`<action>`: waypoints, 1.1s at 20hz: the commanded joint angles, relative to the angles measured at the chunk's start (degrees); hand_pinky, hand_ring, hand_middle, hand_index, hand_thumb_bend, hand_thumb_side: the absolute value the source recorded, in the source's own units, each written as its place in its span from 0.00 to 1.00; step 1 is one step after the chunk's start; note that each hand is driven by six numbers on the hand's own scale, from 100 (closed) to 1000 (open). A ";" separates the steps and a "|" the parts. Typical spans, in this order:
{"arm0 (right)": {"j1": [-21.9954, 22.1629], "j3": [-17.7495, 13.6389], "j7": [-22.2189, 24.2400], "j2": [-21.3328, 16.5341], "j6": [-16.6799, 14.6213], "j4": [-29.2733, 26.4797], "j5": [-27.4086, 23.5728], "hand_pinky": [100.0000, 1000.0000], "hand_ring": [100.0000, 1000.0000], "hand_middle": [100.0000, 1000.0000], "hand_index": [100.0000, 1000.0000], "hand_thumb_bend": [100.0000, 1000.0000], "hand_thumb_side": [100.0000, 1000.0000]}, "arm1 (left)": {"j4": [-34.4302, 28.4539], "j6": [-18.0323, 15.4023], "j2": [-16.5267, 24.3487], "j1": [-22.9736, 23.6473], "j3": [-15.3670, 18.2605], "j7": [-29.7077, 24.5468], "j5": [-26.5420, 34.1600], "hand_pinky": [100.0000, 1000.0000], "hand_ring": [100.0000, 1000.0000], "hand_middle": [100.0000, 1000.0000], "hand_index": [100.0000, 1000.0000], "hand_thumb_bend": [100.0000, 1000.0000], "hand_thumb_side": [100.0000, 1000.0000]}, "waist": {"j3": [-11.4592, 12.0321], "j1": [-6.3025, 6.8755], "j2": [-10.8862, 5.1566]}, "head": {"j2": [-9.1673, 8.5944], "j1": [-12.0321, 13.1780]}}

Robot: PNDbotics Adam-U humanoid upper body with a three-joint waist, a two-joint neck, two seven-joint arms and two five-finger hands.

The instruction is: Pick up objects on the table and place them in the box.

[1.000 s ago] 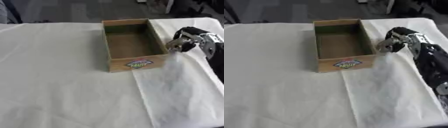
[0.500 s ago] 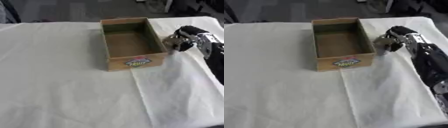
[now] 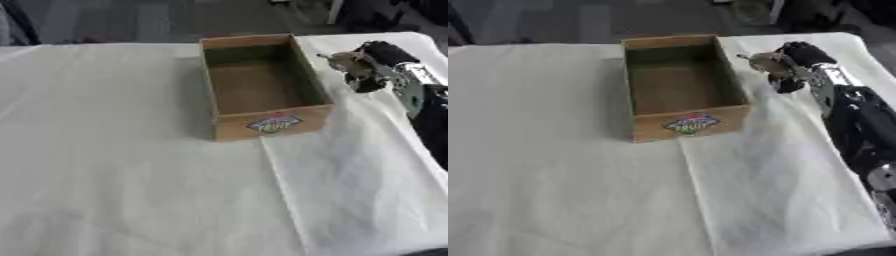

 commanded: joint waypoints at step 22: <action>-10.03 7.55 6.34 7.98 -8.43 -13.44 3.06 0.12 0.23 0.25 0.28 0.00 0.00 | -0.95 0.17 0.71 -0.42 -0.78 -0.87 0.30 0.46 0.43 0.42 0.58 0.34 0.48 | 1.73 0.43 -2.37 | 0.45 -2.32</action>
